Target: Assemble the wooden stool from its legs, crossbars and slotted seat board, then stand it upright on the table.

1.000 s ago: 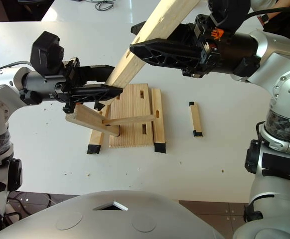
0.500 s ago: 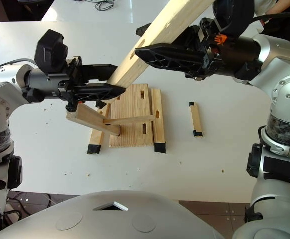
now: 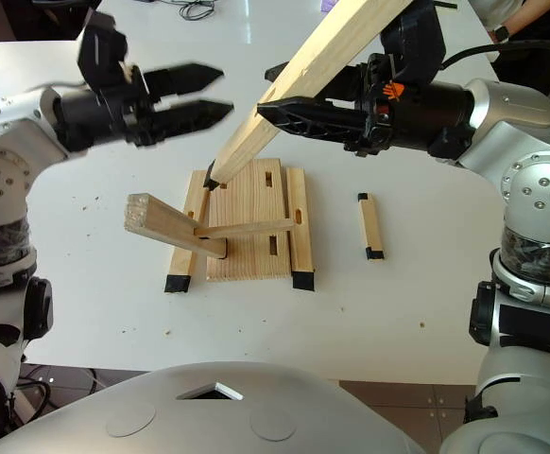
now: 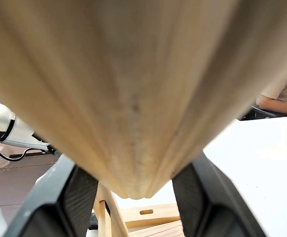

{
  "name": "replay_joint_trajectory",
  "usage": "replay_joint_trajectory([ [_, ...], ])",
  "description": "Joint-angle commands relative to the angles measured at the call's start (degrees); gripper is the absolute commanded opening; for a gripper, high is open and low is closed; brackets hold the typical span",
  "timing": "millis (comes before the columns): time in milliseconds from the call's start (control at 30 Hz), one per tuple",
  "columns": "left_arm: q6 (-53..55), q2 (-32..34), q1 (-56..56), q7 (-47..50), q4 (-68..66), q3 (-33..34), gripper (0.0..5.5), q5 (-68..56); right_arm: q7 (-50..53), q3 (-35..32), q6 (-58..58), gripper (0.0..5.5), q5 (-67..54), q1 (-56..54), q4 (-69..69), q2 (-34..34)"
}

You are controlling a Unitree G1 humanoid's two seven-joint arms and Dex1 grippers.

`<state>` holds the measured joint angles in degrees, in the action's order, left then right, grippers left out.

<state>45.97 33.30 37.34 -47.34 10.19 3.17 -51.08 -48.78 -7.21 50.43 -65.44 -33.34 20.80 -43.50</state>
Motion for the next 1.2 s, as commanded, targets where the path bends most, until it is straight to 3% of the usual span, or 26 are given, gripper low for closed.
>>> replay_joint_trajectory([
  [33,-5.72,0.4,4.88,-0.16,-5.9,0.5,4.29,6.39,-0.39,-2.24,-2.83,2.04,4.2,-0.43,-0.86,-1.57],
  [167,-17.63,4.99,2.5,-4.28,-13.63,-2.51,4.31,18.83,-1.89,-3.79,-5.68,2.04,8.95,1.31,-0.92,-3.73],
  [300,-36.38,11.44,-8.25,-13.09,-18.18,-6.98,4.31,31.87,-5.41,-5.12,-10.9,2.04,16.31,8.78,1.48,-7.32],
  [500,-52.79,15.94,-23.01,-20.12,-21.66,-8.15,4.31,39.3,-10.94,-7.11,-17.89,2.04,23.25,22.19,7.37,-10.26],
  [767,-50.74,22.52,-39.3,-30.74,-6.6,-8.84,4.31,36.05,-12.11,-5.22,-23.56,2.04,27.38,31.13,10.34,-7.54],
  [1033,-37.48,17.06,-39.02,-21.3,2.98,-8.28,4.31,33.39,-11.49,-2.41,-26.6,2.04,29.57,36.94,13.2,-5.18],
  [1200,-34.61,16.5,-41.38,-19.0,6.54,-8.51,4.31,33.42,-11.56,-2.02,-27.05,2.04,29.72,38.35,13.9,-4.81],
])
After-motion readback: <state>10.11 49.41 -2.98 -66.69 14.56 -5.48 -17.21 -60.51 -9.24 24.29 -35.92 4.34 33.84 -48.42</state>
